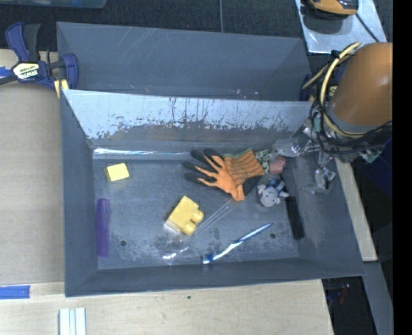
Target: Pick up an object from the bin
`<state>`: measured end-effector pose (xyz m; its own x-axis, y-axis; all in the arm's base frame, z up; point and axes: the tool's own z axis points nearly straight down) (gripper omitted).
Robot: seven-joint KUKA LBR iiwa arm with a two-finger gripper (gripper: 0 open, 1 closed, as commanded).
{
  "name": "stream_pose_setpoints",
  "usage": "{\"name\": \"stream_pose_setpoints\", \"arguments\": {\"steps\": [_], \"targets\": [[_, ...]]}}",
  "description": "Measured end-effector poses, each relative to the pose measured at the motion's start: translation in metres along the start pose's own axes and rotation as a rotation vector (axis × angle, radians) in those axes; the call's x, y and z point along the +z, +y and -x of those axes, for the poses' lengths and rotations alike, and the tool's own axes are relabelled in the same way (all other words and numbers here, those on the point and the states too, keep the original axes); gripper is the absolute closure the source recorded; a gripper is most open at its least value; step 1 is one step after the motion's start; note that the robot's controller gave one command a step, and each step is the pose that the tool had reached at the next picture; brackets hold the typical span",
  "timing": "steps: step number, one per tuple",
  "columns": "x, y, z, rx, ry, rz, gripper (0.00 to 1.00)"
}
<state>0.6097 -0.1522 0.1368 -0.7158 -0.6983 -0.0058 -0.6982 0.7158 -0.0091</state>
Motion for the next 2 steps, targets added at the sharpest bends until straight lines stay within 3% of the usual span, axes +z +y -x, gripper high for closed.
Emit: {"name": "stream_pose_setpoints", "arguments": {"steps": [1, 2], "targets": [[0.052, 0.000, 0.007, 0.101, -0.007, 0.006, 0.00], [0.063, -0.001, 0.019, -0.408, -0.015, -0.004, 1.00]]}}
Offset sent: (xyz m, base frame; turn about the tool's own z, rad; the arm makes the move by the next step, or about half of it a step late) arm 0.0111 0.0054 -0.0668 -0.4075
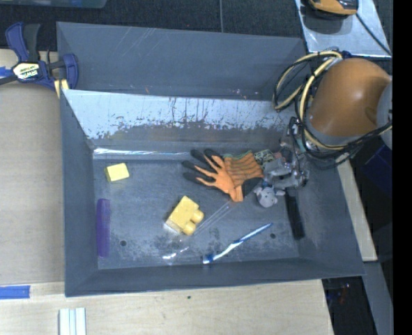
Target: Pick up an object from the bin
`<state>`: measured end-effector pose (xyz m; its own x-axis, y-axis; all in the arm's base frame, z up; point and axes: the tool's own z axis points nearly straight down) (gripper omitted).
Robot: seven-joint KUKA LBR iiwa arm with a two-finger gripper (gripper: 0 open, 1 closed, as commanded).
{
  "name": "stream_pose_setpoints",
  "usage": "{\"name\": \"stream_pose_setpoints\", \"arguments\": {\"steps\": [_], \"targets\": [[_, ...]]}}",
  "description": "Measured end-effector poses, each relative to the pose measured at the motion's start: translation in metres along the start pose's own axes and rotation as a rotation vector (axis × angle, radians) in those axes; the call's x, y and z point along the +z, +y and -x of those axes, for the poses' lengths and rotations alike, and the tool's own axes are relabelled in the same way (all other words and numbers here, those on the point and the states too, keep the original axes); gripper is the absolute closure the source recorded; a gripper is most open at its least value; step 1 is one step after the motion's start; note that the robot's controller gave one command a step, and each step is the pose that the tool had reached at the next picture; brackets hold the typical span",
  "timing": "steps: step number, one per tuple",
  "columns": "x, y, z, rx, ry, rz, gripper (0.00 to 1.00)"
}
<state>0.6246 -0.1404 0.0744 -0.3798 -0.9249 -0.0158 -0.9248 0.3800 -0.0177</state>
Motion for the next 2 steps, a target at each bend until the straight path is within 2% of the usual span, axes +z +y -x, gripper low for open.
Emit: {"name": "stream_pose_setpoints", "arguments": {"steps": [1, 2], "targets": [[0.000, 0.000, 0.000, 0.001, 0.000, 0.000, 1.00], [-0.029, 0.001, -0.001, 0.002, 0.002, 0.002, 1.00]]}}
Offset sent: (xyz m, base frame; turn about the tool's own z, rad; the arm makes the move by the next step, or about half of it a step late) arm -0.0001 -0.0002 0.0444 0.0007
